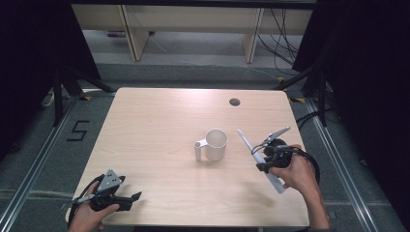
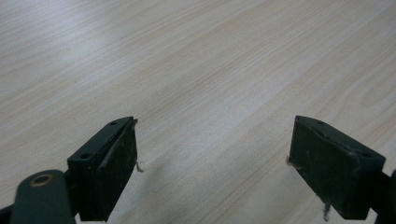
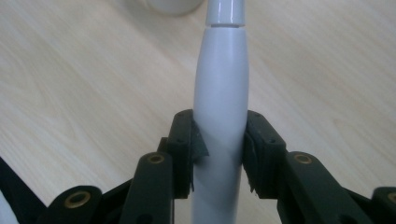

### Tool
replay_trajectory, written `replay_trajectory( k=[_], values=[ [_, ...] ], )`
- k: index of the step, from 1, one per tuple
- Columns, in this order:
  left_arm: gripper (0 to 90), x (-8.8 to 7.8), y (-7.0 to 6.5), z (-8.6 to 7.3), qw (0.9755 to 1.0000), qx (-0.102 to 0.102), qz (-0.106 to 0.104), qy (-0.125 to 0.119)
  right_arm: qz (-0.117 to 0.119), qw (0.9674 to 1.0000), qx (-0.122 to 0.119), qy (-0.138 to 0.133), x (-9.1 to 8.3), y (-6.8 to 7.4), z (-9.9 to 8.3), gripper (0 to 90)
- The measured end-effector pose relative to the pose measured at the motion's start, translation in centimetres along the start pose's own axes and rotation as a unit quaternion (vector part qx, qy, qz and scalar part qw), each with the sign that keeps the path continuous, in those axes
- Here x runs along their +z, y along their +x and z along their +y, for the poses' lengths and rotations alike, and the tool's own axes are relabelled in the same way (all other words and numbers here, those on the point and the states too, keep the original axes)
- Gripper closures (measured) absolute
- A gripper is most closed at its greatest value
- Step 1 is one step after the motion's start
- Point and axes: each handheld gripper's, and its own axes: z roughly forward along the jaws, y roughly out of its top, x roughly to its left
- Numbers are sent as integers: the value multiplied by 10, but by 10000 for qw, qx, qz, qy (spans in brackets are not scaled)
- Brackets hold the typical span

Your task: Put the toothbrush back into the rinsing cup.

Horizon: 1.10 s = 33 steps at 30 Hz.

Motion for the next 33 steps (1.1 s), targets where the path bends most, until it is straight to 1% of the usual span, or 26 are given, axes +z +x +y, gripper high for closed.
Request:
replay_trajectory(
  k=[4,5,6,7,8,9,10,11,12,14,15,16,17,18,19,20,21,22,23,24,26,28,30,31,32,33],
  values=[
    [148,0,0,0,10000,-41,14,-6,-5,9990,-5,-445,-5,-2,4,670],
    [148,-1,1,0,10000,44,51,64,-9,9985,25,-541,-5,-2,5,670],
    [148,-1,1,0,10000,35,33,80,-23,9980,18,-630,-6,-3,6,670],
    [148,-1,1,0,10000,29,49,56,-15,9967,-10,-816,-6,-3,7,670],
    [148,-3,2,1,9999,87,31,120,34,9958,37,-919,-7,-4,8,670],
    [148,-2,2,0,10000,47,4,15,79,9945,76,-1037,-7,-4,9,670],
    [148,-1,2,0,10000,44,11,9,87,9930,53,-1178,-6,-4,11,670],
    [148,-1,3,0,10000,51,-6,27,92,9927,66,-1203,-6,-4,12,670],
    [148,-1,3,0,9999,57,53,77,95,9922,137,-1232,-7,-4,14,670],
    [148,0,2,0,10000,1,24,46,95,9902,95,-1388,-6,-4,19,670],
    [148,-1,3,0,9999,64,4,122,111,9888,125,-1481,-6,-3,21,670],
    [148,0,3,-1,9999,80,-6,81,103,9890,19,-1477,-7,-4,23,670],
    [148,-1,3,0,9999,76,8,93,47,9873,-58,-1584,-6,-4,26,670],
    [148,0,2,-1,10000,36,7,25,90,9855,64,-1693,-5,-2,28,670],
    [148,-1,4,0,9999,111,27,89,123,9858,11,-1675,-7,-2,30,670],
    [148,-1,2,0,10000,22,5,19,139,9837,56,-1792,-7,0,33,670],
    [148,-2,3,0,9999,84,-9,68,161,9830,-1,-1828,-7,-1,34,670],
    [147,-1,2,0,10000,48,-12,37,194,9823,37,-1862,-7,0,37,670],
    [147,-2,2,0,10000,62,-13,47,332,9803,73,-1945,-8,0,39,670],
    [148,-2,2,0,10000,73,-17,56,344,9764,15,-2132,-5,-1,41,670],
    [148,-2,2,1,10000,50,0,73,394,9773,56,-2083,-8,0,45,670],
    [148,-2,2,0,10000,52,-3,44,362,9746,34,-2212,-8,0,48,670],
    [148,-1,2,0,10000,49,-2,7,346,9697,-19,-2420,-7,0,53,670],
    [148,-2,2,0,10000,44,-1,25,345,9705,22,-2385,-9,1,54,670],
    [148,-2,2,0,10000,49,-7,52,253,9692,-63,-2449,-9,0,56,670],
    [148,-1,1,0,10000,34,-10,36,257,9683,-38,-2485,-9,1,59,670]
  ],
)
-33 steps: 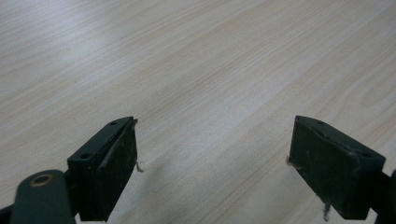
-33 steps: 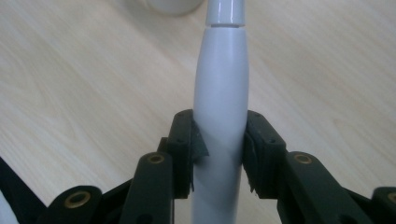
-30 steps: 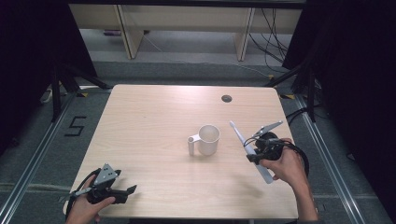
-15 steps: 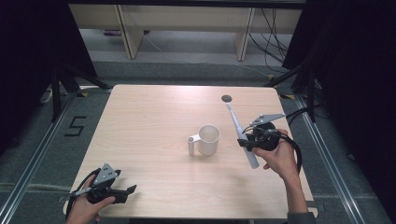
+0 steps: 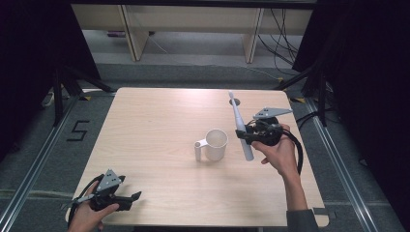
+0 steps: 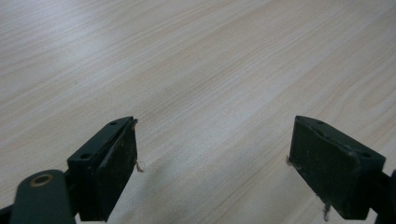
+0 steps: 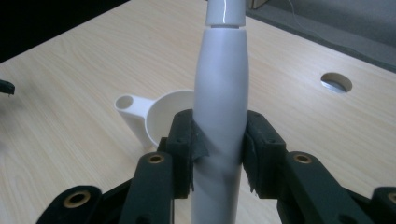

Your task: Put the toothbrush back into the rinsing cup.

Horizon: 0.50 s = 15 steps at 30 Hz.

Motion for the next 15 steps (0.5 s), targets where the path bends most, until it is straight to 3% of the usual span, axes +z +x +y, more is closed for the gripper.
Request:
replay_trajectory(
  k=[2,6,7,10,13,15],
  values=[
    [148,0,0,0,10000,9,0,-9,59,10000,54,-3,2,3,4,670],
    [148,-1,0,0,10000,0,3,5,-6,9999,-109,-132,7,5,12,670],
    [147,-1,1,0,10000,21,-6,26,-18,9998,-24,-174,8,6,12,670],
    [148,0,0,0,10000,23,-15,7,-39,9997,-95,-222,9,5,15,670],
    [148,-1,1,0,10000,20,-10,33,-31,9997,43,-236,11,7,16,670],
    [148,0,1,0,10000,12,-8,16,-4,9995,-49,-314,14,6,17,670]
  ],
)
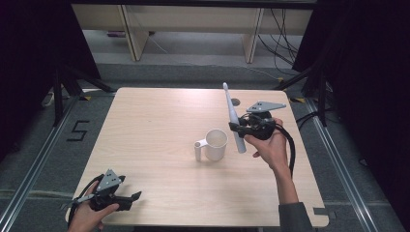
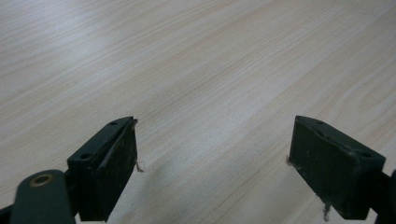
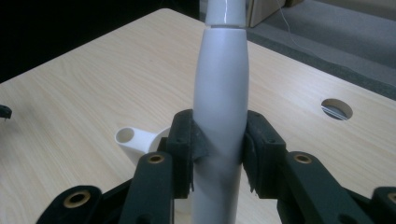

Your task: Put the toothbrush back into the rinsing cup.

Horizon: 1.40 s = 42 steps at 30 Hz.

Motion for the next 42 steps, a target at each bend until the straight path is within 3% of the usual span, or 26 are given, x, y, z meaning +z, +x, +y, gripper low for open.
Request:
replay_trajectory(
  k=[7,8,9,13,16,19,21,22,23,27,28,29,31,32,34,37,42],
  values=[
    [148,0,-1,0,10000,-9,6,0,13,9996,127,-244,5,4,9,670],
    [148,0,-1,0,10000,12,3,27,-50,9994,-7,-340,6,3,10,670],
    [148,1,0,0,10000,21,-24,-26,4,9992,114,-385,7,5,11,670],
    [148,2,-3,0,9999,-88,-30,-113,14,9991,55,-425,10,8,18,670],
    [148,2,-2,0,10000,-46,-11,-81,109,9985,44,-540,15,10,23,670],
    [148,1,-3,0,9999,-60,-53,-82,15,9984,8,-557,22,13,26,670],
    [148,1,-3,1,9999,-76,-40,-120,37,9980,123,-612,27,16,27,670],
    [148,1,-3,1,9999,-81,-55,-104,54,9979,2,-641,30,15,28,670],
    [147,1,-3,0,9999,-93,-51,-87,67,9978,113,-650,32,17,28,670],
    [148,0,-3,0,9999,-99,-43,-118,84,9977,112,-664,43,18,25,669],
    [148,1,-3,0,9998,-134,-39,-141,-12,9976,15,-692,45,17,24,670],
    [148,1,-2,0,9999,-131,-56,-95,88,9974,117,-706,48,17,22,669],
    [147,3,-2,-1,9998,-128,-30,-138,61,9974,139,-703,53,17,19,669],
    [147,2,-2,0,10000,-79,-26,-35,69,9974,218,-689,56,17,17,669],
    [148,2,-2,0,10000,-27,-28,-45,0,9977,121,-674,61,15,14,669],
    [147,-1,-2,1,10000,-31,-78,-53,127,9975,346,-602,69,17,7,669],
    [147,0,-1,1,10000,-13,-66,-11,11,9978,230,-617,75,15,-2,669]
  ],
)
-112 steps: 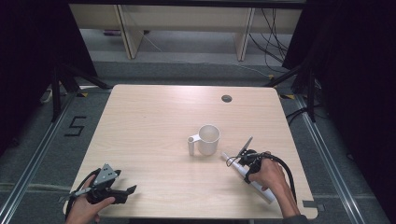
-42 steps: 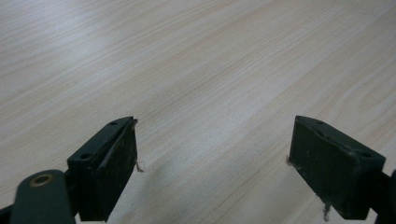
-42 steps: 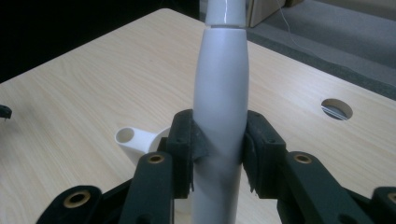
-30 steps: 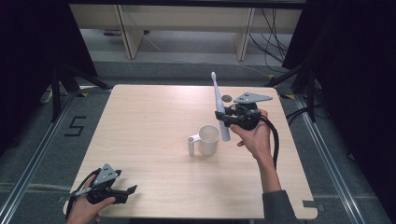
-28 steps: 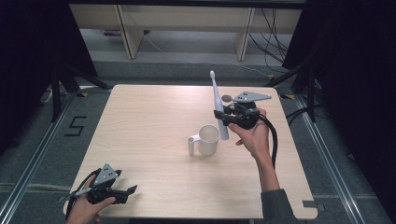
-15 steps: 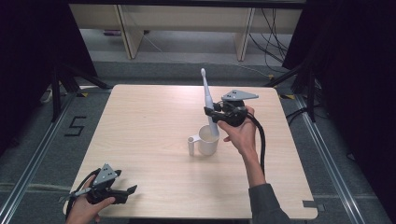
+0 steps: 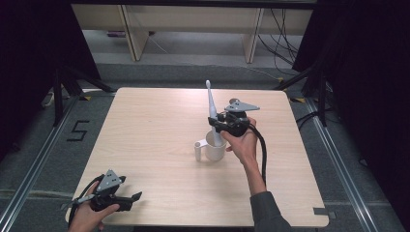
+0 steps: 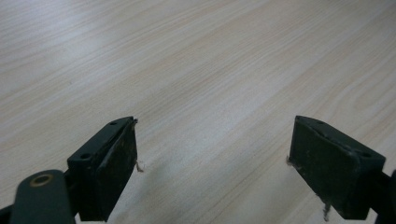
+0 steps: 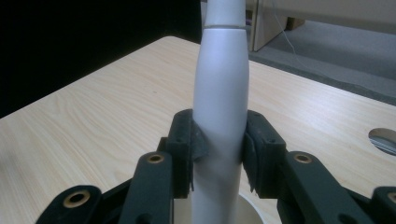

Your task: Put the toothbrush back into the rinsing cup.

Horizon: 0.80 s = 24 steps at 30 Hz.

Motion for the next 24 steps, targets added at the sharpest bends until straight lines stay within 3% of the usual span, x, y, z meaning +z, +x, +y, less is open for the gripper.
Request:
replay_trajectory(
  k=[2,3,4,5,6,8,9,13,14,15,16,17,21,22,23,24],
  values=[
    [147,0,0,0,10000,5,12,-5,48,9999,133,-27,0,1,-3,669],
    [148,1,-1,-1,10000,-44,34,-27,58,9999,-21,-108,1,-1,-4,669],
    [147,1,0,-1,10000,-20,31,4,61,9999,91,-94,1,1,-7,669],
    [147,1,0,-1,10000,2,16,47,-5,9999,-32,-162,2,1,-9,669],
    [148,1,0,-1,10000,-27,26,-15,35,9999,49,-120,2,2,-11,669],
    [147,1,0,-1,10000,-49,34,-43,-44,9998,-14,-195,3,2,-14,669],
    [148,0,1,-1,10000,-31,25,6,24,9999,57,-128,4,2,-16,669],
    [147,1,0,-1,10000,-47,34,-18,-24,9999,-25,-115,7,2,-23,669],
    [147,0,0,-1,10000,-33,30,-16,-6,9999,99,-67,7,3,-24,669],
    [147,0,0,-1,10000,-31,27,-18,-42,9999,-61,-113,8,1,-26,668],
    [148,0,0,-1,10000,-33,28,-18,-2,9999,132,-19,8,4,-27,669],
    [147,0,0,-1,10000,-31,27,-18,-21,9999,-42,-95,10,1,-29,668],
    [148,0,0,-1,10000,-35,21,4,29,9999,135,-15,12,4,-34,668],
    [147,-1,1,-1,10000,0,61,46,4,10000,5,0,12,3,-35,668],
    [147,1,0,-1,9999,-79,89,-24,-74,9999,78,37,13,5,-36,668],
    [147,0,1,-1,10000,-26,41,21,-69,9999,26,103,12,4,-36,668]
  ],
)
